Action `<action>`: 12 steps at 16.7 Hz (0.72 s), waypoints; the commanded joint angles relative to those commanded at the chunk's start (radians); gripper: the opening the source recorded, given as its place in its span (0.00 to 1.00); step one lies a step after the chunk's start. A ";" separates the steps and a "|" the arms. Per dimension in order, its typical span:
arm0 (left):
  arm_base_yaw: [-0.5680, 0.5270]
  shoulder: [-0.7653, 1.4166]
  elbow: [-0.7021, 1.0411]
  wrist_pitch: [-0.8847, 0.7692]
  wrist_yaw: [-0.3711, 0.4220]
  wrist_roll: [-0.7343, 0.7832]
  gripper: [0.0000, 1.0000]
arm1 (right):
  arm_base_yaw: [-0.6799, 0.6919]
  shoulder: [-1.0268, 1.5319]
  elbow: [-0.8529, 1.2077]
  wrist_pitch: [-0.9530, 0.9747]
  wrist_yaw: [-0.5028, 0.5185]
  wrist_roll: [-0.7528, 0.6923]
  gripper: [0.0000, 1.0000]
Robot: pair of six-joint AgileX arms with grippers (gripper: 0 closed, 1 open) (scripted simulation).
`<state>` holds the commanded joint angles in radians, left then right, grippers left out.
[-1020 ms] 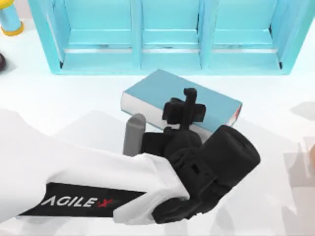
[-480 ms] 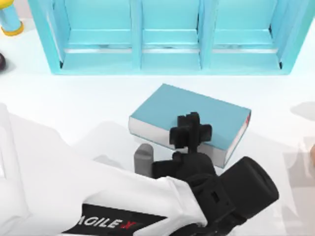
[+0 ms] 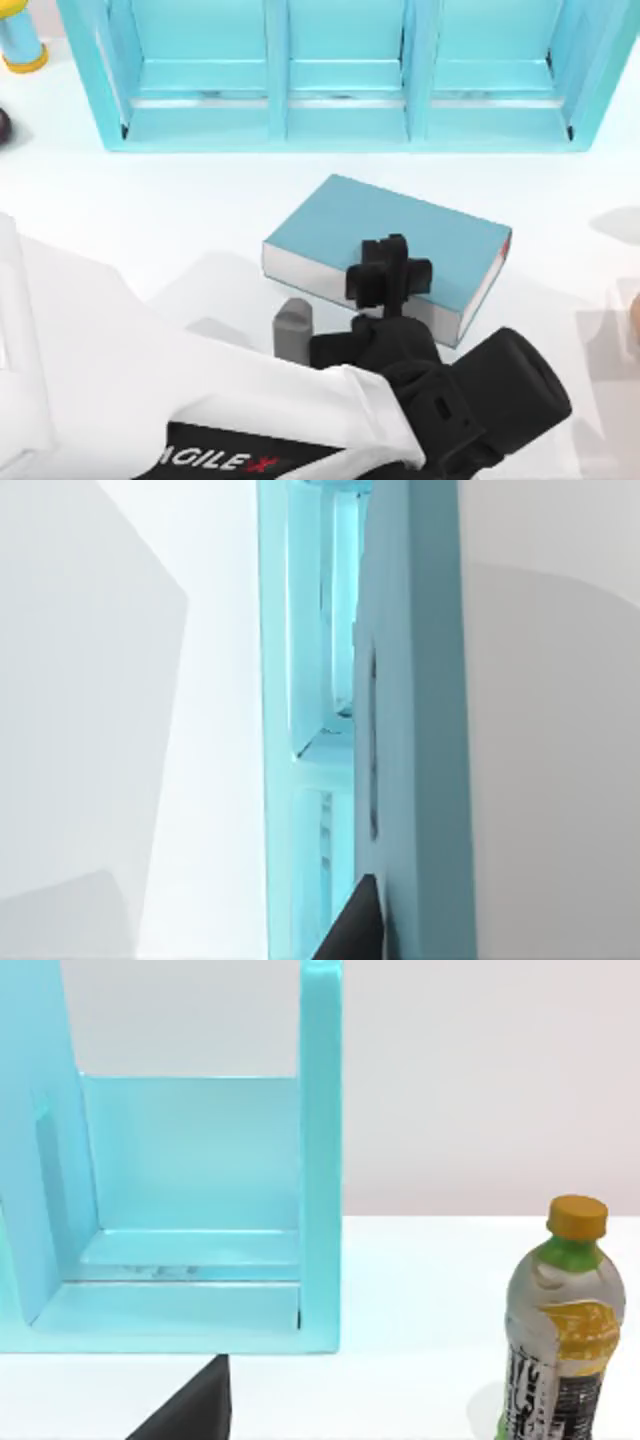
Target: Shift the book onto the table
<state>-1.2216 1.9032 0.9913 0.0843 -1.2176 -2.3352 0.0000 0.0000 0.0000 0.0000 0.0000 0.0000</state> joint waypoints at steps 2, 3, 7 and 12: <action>0.004 0.005 -0.004 0.000 0.004 0.001 0.00 | 0.000 0.000 0.000 0.000 0.000 0.000 1.00; 0.004 0.007 -0.005 0.004 0.004 0.001 0.00 | 0.000 0.000 0.000 0.000 0.000 0.000 1.00; 0.004 0.058 -0.028 0.079 0.005 0.002 0.00 | 0.000 0.000 0.000 0.000 0.000 0.000 1.00; 0.004 0.087 -0.041 0.121 0.005 0.003 0.00 | 0.000 0.000 0.000 0.000 0.000 0.000 1.00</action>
<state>-1.2172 1.9899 0.9505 0.2049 -1.2126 -2.3318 0.0000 0.0000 0.0000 0.0000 0.0000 0.0000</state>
